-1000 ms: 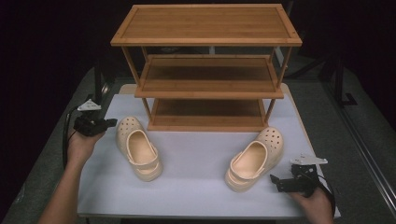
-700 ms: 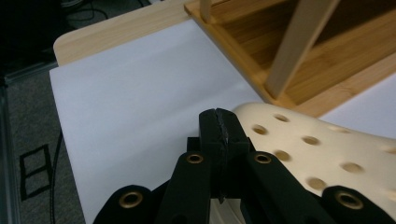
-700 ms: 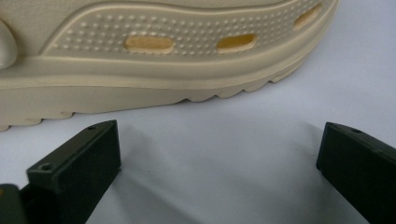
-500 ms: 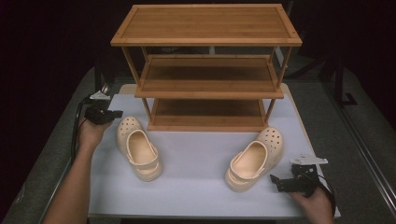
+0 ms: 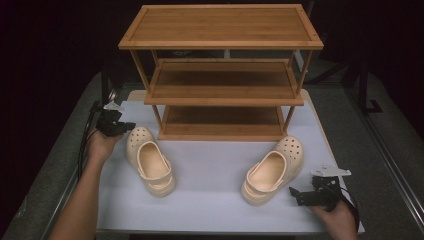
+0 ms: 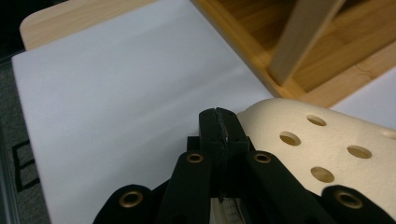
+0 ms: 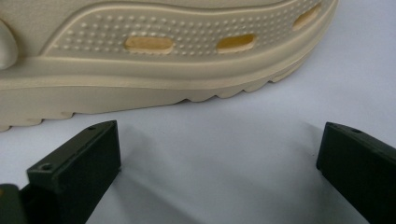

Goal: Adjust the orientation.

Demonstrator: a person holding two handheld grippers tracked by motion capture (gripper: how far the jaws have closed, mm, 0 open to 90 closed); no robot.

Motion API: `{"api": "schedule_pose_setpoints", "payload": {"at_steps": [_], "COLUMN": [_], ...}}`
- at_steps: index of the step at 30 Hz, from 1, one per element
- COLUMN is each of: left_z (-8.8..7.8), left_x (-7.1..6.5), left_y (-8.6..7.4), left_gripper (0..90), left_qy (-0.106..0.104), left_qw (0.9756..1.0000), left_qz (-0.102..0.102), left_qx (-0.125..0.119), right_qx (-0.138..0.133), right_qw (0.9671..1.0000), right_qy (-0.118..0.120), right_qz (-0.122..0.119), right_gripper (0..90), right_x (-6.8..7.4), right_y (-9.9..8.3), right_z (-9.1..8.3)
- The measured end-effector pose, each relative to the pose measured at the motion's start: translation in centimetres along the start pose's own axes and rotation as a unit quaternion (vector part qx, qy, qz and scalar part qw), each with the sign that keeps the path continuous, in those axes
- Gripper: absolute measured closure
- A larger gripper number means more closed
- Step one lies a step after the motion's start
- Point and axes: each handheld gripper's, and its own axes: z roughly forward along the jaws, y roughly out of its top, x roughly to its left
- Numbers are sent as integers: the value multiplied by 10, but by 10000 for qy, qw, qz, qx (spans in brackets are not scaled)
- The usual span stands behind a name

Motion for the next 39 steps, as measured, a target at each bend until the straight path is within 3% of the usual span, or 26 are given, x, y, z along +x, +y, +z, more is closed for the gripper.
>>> {"api": "schedule_pose_setpoints", "payload": {"at_steps": [18,23,25,28,32,39], "left_z": [-11,-13,-15,-20,-30,-51], "left_x": [-55,-58,-55,-53,-59,-71], "left_y": [-19,-24,-27,-32,-41,-63], "left_gripper": [900,900,900,900,900,900], "left_qy": [-406,-340,-334,-356,-258,-417], "left_qw": [9985,9981,9977,9981,9987,9981], "left_qz": [82,93,5,17,196,104], "left_qx": [-346,-499,-596,-498,-391,-444], "right_qx": [1,4,-2,-4,-4,-6], "right_qw": [10000,10000,10000,10000,10000,10000], "right_qy": [-12,-13,-11,-10,-8,-10], "right_qz": [-9,-12,-7,-9,-7,-9], "right_gripper": [0,0,0,0,0,0], "right_x": [0,0,0,0,0,0], "right_y": [0,0,0,0,0,0], "right_z": [0,0,0,0,0,0]}}
